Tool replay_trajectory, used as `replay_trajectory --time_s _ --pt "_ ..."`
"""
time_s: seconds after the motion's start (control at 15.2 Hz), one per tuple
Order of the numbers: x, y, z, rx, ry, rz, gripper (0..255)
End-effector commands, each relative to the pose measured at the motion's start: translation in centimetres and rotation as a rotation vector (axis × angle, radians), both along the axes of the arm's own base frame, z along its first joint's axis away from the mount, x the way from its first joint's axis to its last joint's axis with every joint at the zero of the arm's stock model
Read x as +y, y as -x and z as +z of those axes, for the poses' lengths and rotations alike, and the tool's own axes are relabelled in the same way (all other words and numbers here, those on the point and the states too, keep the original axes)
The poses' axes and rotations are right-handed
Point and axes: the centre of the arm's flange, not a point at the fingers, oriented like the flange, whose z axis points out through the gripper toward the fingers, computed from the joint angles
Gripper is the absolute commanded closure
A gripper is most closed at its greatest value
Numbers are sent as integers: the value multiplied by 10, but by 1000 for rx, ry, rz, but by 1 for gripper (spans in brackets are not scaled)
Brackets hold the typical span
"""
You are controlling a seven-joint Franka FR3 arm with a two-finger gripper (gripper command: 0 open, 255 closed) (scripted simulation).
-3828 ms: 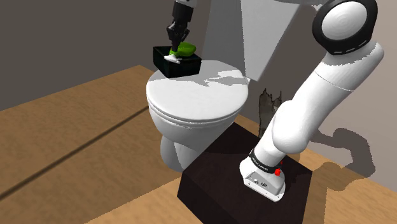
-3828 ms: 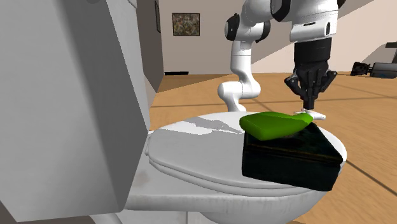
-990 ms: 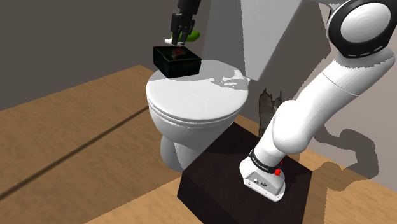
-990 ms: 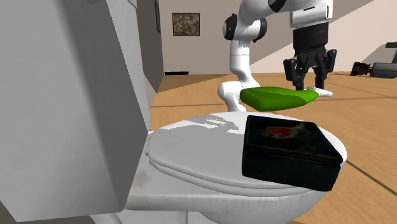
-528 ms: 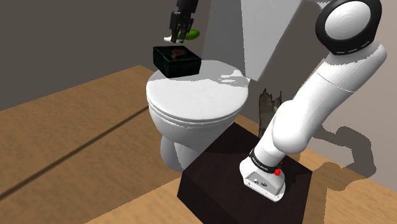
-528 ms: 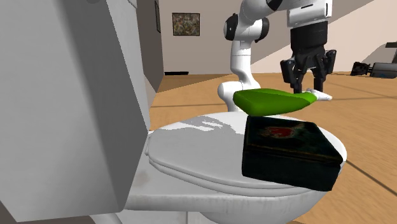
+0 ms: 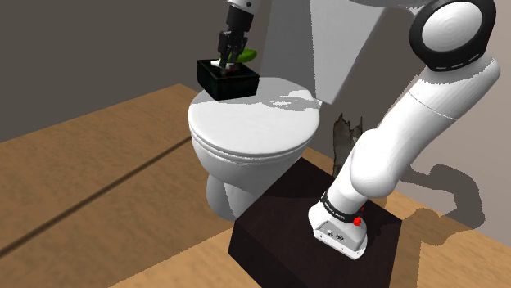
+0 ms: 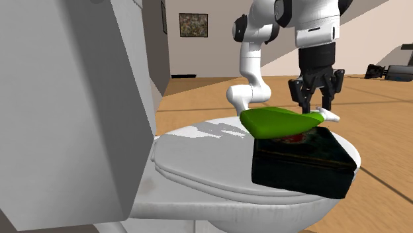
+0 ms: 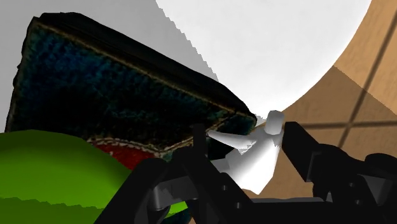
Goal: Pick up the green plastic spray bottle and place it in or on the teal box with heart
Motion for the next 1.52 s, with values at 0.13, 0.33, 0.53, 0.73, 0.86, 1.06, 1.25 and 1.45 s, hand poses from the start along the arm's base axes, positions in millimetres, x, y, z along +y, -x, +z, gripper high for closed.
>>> replay_trajectory --time_s 0.13,0.33,0.53,0.73,0.86,1.06,1.25,1.45 --pt "-1 0 -22 -1 0 0 255" --pt "-1 0 -22 -1 0 0 255" --pt "-1 0 -22 -1 0 0 255" --pt "-1 0 -22 -1 0 0 0" --pt "-1 0 -22 -1 0 0 0" --pt "-1 0 -22 -1 0 0 0" --pt "-9 2 17 -1 0 0 0" --pt "-11 2 27 -1 0 0 0"
